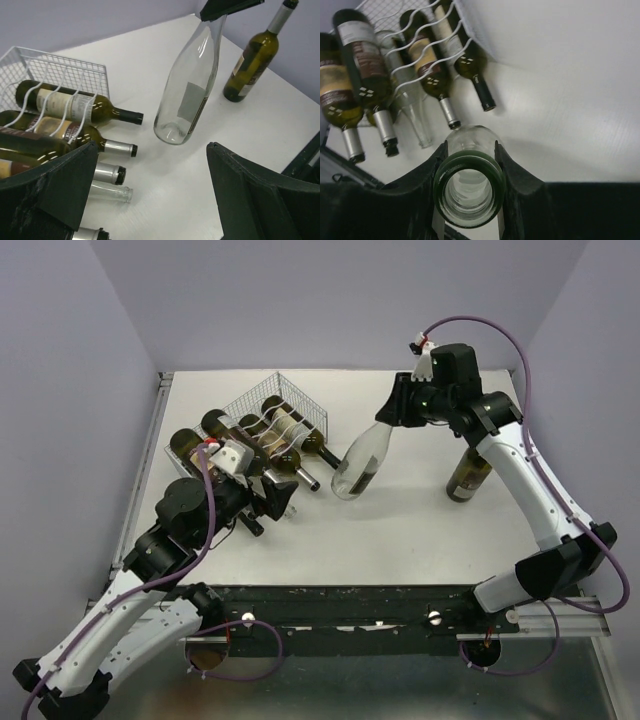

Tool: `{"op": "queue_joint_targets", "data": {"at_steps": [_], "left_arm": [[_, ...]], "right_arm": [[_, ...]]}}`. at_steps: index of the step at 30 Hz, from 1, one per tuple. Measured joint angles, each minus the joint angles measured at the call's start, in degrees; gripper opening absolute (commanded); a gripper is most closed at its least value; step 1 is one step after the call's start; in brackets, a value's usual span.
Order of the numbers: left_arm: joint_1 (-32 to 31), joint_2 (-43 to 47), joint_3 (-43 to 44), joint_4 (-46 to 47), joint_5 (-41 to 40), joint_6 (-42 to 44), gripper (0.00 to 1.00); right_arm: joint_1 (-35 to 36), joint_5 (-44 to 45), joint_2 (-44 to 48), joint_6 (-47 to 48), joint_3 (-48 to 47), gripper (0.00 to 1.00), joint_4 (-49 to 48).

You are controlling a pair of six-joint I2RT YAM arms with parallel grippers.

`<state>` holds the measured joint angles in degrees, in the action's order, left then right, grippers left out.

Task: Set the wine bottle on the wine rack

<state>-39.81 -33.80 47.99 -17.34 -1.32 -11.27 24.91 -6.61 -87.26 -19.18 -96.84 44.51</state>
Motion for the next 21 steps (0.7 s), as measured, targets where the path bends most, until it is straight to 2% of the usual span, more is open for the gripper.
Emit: {"op": "queue_joint_targets", "data": {"at_steps": [6,11,21], "left_arm": [[0.0,-4.0,-2.7,5.9,7.3,-1.6,0.99],[-0.2,-9.1,-2.8,11.7,12.7,-4.1,0.99],[-1.1,-17.3,-2.7,15.5,23.1,-8.4,0.99]], "right_arm": [[0.3,-16.2,3.4,1.9,3.9,0.01,-3.3],[2.2,-25.8,3.6,4.1,4.7,0.01,-5.9],[8.6,-33.4,5.2,10.4,3.4,0.01,-7.3]]}}
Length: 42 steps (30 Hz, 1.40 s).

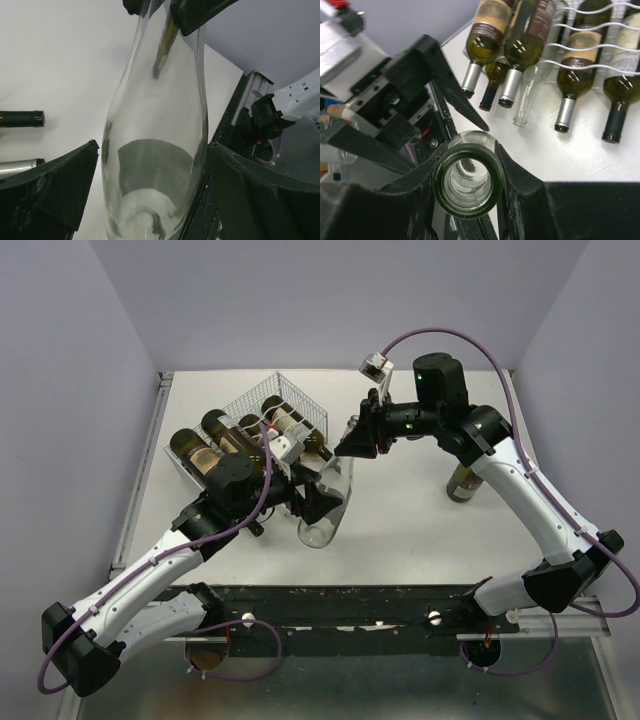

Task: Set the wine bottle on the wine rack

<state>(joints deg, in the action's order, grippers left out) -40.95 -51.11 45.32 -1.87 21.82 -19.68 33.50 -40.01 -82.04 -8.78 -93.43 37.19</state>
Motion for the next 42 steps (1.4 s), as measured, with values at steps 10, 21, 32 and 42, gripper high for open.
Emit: {"op": "queue_joint_targets", "data": {"at_steps": [10,21,32,42], "left_arm": [[0.0,-1.4,0.4,-0.3,4.6,-0.1,0.99],[-0.1,-3.6,0.2,7.6,15.4,-2.3,0.95],[-0.4,-3.9,0.8,9.3,15.8,-0.9,0.0],[-0.8,-3.3,4.3,-6.2,5.6,16.9,0.0]], "right_arm": [[2.3,-3.5,0.2,3.9,-1.2,0.01,0.2],[3.7,-9.3,2.0,4.5,-1.2,0.01,-2.3],[3.7,-10.3,4.0,5.4,-0.5,0.66,-3.3],[3.7,-6.1,8.6,2.8,0.3,0.93,-3.9]]}}
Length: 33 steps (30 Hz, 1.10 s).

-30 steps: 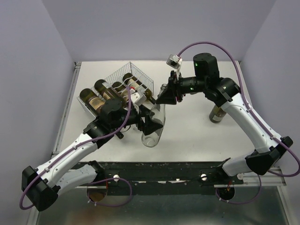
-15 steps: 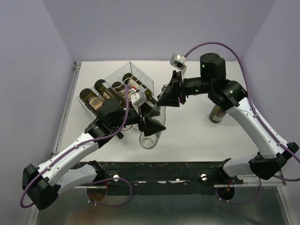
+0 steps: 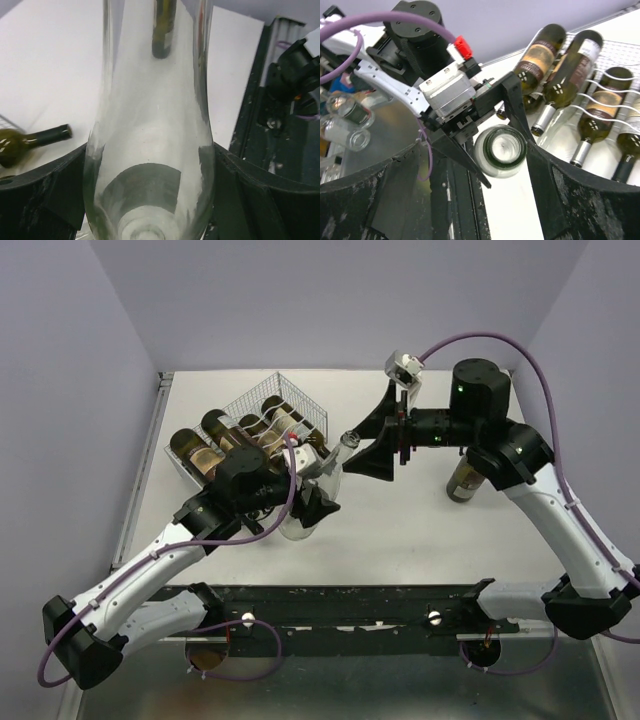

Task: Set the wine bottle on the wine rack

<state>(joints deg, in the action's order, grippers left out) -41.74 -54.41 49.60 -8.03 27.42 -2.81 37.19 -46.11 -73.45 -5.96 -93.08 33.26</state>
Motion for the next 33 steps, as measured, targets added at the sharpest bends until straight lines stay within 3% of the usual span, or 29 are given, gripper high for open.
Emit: {"op": "queue_joint_targets", "data": {"at_steps": [9,18,27,33], "left_arm": [[0.3,1.4,3.7,-7.5,-5.9,17.2,0.0],[0.2,1.6,7.0,-10.2,-8.6,34.9,0.0],[-0.9,-0.2,7.7,-12.8,-14.5,53.2,0.0],[-3.5,-3.5,7.7,-13.2,-21.0,64.1,0.0]], "right_arm": [[0.0,14.3,4.2,-5.7,-3.7,0.93,1.6],[0.0,23.0,-1.0,-7.6,-16.7,0.91,14.1],[0.0,27.9,-9.7,-7.1,-14.2,0.89,25.0],[0.0,28.8,-10.5,-8.0,-10.3,0.92,24.7]]}}
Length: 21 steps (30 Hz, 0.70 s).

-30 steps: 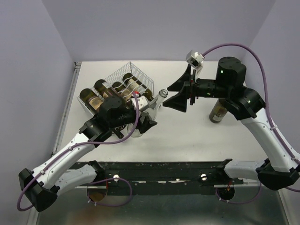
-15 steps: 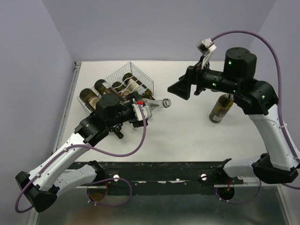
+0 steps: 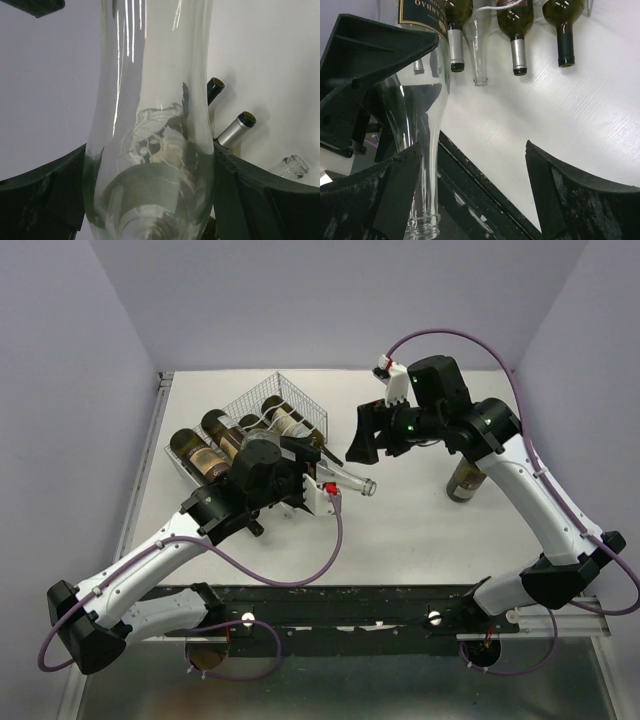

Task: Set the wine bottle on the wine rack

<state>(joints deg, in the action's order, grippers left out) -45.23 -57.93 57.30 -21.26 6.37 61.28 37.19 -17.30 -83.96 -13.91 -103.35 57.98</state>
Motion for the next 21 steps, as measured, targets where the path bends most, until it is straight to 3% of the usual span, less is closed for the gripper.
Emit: {"op": "queue_joint_targets", "data": {"at_steps": [5,7,10,21], "left_arm": [[-1.1,-1.8,0.0,0.0,-2.5,4.7,0.0],[-1.4,-2.4,0.0,0.1,-3.3,6.3,0.0],[-1.7,-2.8,0.0,0.1,-4.3,7.3,0.0],[-2.8,-3.4,0.0,0.3,-5.9,8.5,0.0]], "right_arm": [[0.0,-2.6,0.9,-1.1,3.5,0.87,-1.1],[0.1,-3.7,0.9,-1.3,4.4,0.75,-1.2],[0.3,-5.5,0.9,-1.6,5.5,0.69,-1.2],[3.4,-7.3,-0.1,-1.4,8.1,0.69,-0.9]]}}
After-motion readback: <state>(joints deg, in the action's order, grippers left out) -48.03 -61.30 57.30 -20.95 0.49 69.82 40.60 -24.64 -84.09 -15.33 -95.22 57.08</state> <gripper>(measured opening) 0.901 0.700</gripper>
